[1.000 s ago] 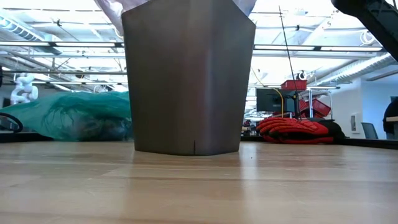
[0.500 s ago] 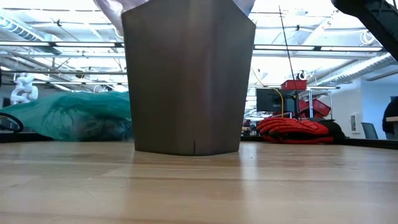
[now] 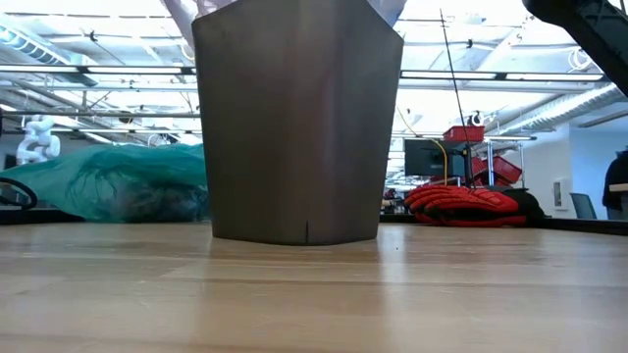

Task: Place trash/remove bag and relplace
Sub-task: Insert a new pink trash bag into the black trash bin

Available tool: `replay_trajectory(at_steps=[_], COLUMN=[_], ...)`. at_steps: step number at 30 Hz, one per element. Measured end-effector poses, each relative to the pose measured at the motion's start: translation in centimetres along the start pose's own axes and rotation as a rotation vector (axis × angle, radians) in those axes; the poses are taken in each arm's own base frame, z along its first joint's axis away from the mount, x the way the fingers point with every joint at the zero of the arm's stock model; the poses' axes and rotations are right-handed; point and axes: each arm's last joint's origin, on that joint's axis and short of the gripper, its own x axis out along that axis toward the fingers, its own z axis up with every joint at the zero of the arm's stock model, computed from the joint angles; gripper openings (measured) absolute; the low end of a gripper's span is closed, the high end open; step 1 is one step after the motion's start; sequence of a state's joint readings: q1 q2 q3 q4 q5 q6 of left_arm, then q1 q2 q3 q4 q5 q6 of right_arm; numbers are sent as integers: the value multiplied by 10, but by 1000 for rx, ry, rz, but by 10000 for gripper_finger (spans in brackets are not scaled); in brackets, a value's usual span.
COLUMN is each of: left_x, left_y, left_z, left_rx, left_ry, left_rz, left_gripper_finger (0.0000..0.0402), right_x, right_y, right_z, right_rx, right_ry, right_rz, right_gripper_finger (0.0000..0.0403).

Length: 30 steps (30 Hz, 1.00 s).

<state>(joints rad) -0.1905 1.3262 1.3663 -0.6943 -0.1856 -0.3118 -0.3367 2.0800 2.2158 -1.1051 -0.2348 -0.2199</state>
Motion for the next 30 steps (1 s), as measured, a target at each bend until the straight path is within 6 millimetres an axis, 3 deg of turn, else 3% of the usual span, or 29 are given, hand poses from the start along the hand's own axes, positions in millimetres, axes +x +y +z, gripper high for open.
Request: replay_trajectory(at_steps=[8,13,20,30], left_x=[17,14,-17,-51], left_y=[2,6,26,45], left_z=[-25,-35,-40,-56], left_rx=[29,63,86,3], left_ry=[126,185,225,149], left_rz=[-55,-38,46,75], left_gripper_finger=[0,0,0,0], right_x=[-2,-4,-4,-4], right_y=[-10,-15,-17,-17], right_z=[-2,-3,-4,-3], right_rx=[67,104,130,157], right_ry=[-1,-3,5,-7], right_rz=[-18,-26,-71,-75], right_gripper_finger=[0,0,0,0])
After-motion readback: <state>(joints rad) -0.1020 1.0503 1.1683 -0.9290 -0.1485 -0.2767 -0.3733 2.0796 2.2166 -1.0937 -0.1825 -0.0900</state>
